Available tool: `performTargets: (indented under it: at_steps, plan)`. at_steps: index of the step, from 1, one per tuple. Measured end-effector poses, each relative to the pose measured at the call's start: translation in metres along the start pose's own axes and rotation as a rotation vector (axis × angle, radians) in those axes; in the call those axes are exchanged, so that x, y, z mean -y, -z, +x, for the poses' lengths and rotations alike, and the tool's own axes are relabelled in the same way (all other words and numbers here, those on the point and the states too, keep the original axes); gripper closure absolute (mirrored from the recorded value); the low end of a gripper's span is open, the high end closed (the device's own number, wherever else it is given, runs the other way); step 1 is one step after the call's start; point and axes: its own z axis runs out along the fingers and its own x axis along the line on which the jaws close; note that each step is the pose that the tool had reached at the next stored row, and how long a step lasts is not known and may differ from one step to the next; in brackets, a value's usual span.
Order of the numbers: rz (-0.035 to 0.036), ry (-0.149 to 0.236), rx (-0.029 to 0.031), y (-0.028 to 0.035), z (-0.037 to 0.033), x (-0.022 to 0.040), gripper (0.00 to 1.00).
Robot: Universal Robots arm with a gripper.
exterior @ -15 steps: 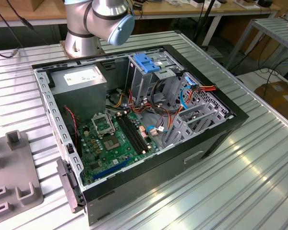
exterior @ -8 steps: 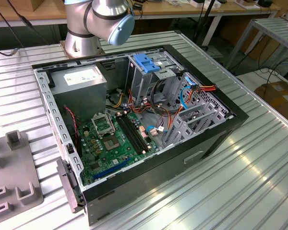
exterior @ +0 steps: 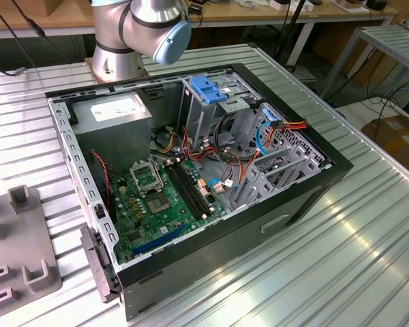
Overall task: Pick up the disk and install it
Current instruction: 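Pick up the disk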
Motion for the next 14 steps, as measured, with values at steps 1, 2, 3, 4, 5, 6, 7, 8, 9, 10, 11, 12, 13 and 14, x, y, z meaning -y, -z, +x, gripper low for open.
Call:
performTargets:
  at_steps: [1,2,3,4,5,6,7,8,9,10,11,12,13,14]
  plan:
    - [0.0,0.0,0.0,0.0008,0.0,0.0,0.63]
    - [-0.0001,0.0,-0.0002,0.0015,-0.0001,0.0,0.63]
    - [0.0001,0.0,-0.0012,0.003,-0.0001,0.0,0.63]
    - [-0.0001,0.0,-0.0046,0.0043,-0.0002,0.0,0.63]
    - [0.0002,0.0,-0.007,0.0049,-0.0002,0.0,0.63]
    - [0.0003,0.0,-0.0079,0.0057,-0.0002,-0.0001,0.63]
    - [0.0003,0.0,-0.0084,0.0067,-0.0003,-0.0001,0.63]
    - [0.0003,0.0,-0.0087,0.0087,-0.0004,-0.0002,0.63]
    - [0.0003,0.0,-0.0088,0.0101,-0.0005,-0.0002,0.63]
    - [0.0002,0.0,-0.0089,0.0116,-0.0006,-0.0002,0.63]
    - [0.0002,0.0,-0.0089,0.0131,-0.0006,-0.0002,0.63]
    - [0.0002,0.0,-0.0089,0.0146,-0.0007,-0.0003,0.63]
    - [0.0002,0.0,-0.0089,0.0161,-0.0008,-0.0003,0.63]
    - [0.0002,0.0,-0.009,0.0178,-0.0009,-0.0003,0.63]
